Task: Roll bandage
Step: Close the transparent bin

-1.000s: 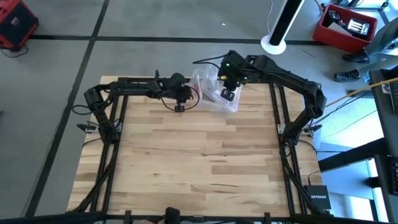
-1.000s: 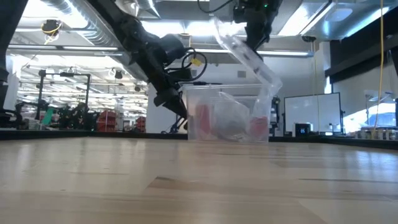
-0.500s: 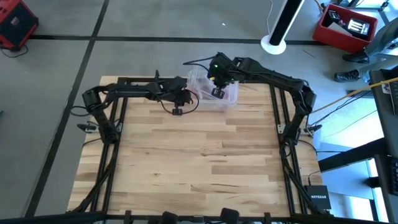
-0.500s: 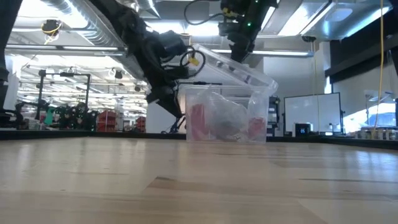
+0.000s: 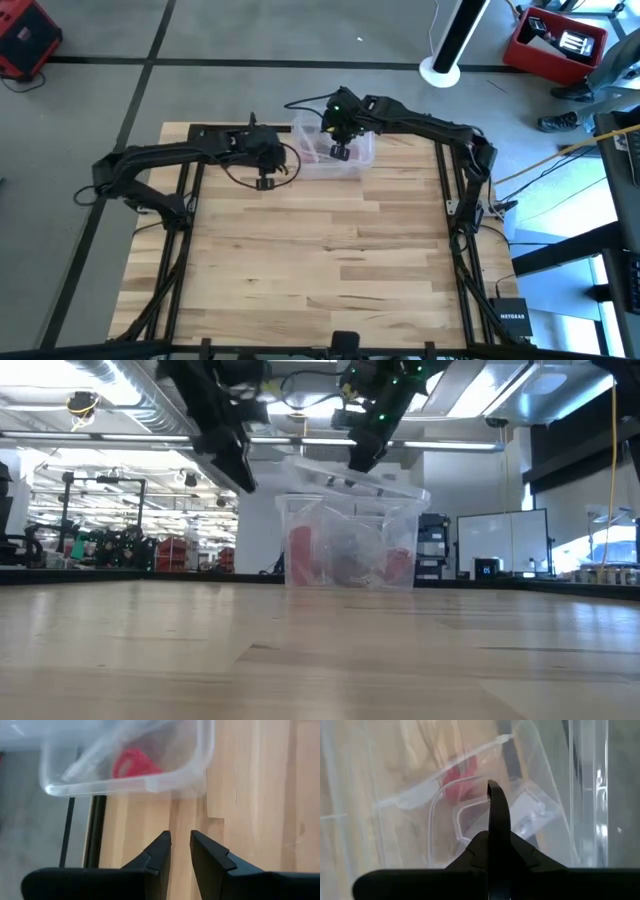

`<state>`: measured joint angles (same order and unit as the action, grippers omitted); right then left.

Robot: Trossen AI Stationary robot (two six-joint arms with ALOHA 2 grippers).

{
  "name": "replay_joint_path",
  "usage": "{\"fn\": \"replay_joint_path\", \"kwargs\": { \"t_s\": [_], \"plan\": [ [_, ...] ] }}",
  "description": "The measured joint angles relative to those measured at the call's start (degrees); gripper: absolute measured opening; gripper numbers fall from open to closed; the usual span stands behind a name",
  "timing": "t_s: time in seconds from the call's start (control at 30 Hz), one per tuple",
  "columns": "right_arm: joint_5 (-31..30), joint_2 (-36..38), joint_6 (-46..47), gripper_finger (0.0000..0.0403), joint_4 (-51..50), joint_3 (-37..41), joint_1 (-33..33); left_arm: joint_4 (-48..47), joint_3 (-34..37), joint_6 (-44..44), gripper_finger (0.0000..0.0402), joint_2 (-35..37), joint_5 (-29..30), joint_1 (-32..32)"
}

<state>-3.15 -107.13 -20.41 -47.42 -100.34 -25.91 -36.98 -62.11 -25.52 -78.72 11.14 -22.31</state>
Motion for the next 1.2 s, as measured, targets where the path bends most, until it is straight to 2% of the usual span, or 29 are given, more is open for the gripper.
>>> {"fn": "replay_joint_path", "kwargs": {
  "t_s": [0.27,0.43,0.63,0.87,1.03,1.2],
  "plan": [
    [6.34,-4.75,-2.75,0.0035,4.46,0.00,0.07,-1.52,0.00,5.19,0.0065,8.39,0.02,-0.02],
    [8.56,-5.86,-2.26,0.0045,6.40,-0.08,0.07,-1.40,0.00,5.84,0.0065,10.41,0.01,-0.04],
    [8.74,-5.97,-4.06,0.0077,7.34,-0.08,0.07,-1.33,0.00,5.69,0.0065,10.43,0.00,-0.04],
    [7.16,-5.90,-5.72,0.0147,6.14,-1.56,0.54,-1.30,0.00,6.02,0.0065,10.34,-0.39,-0.07],
    [6.66,-5.70,-5.50,0.0198,-1.60,-9.34,1.73,-0.82,0.00,6.30,0.0065,10.34,-1.99,-0.07],
    [-0.58,-5.69,-6.94,0.0220,-3.50,-12.62,1.98,0.32,0.00,6.34,0.0065,10.32,-2.07,-0.07]
  ]
}}
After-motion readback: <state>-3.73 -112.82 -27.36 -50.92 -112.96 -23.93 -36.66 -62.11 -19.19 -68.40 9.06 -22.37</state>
